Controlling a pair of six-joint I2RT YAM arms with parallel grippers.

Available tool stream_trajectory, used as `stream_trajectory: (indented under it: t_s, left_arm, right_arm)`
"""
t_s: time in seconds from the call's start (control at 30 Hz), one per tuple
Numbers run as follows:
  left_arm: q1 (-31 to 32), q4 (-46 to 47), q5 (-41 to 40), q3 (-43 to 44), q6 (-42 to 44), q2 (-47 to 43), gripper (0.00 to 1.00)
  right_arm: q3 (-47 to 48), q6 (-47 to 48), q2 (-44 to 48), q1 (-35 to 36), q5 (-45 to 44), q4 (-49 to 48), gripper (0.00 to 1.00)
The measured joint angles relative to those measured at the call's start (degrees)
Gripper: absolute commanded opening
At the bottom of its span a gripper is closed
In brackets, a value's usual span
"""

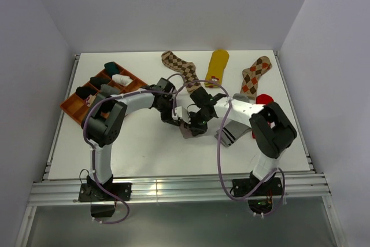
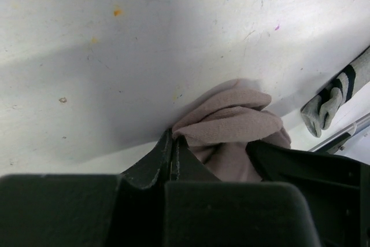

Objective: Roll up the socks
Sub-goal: Roll the sock at the center of the board.

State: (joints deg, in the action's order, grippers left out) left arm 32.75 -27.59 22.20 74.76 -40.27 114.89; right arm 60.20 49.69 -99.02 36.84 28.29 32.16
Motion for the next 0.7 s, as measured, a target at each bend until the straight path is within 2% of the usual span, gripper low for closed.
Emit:
stream_trajectory:
  t_s: [0.27, 0.47, 0.7]
  left_arm:
    - [-0.02, 2.69, -0.76, -2.45, -0.09, -1.64, 0.04]
    - [-0.35, 5.57, -1.05, -5.86, -1.49, -3.63, 0.11]
    - [-0.92, 11.89, -1.4, -12.04, -4.37, -7.26, 0.29]
  right_arm:
    - [12.31, 2.56, -9.6, -1.2, 5.6, 13.25, 0.14]
    - [21.33, 3.41, -17.31, -3.3, 10.21, 23.04, 0.14]
    - [25.99, 4.96, -21.59, -3.58, 14.86, 27.87, 0.14]
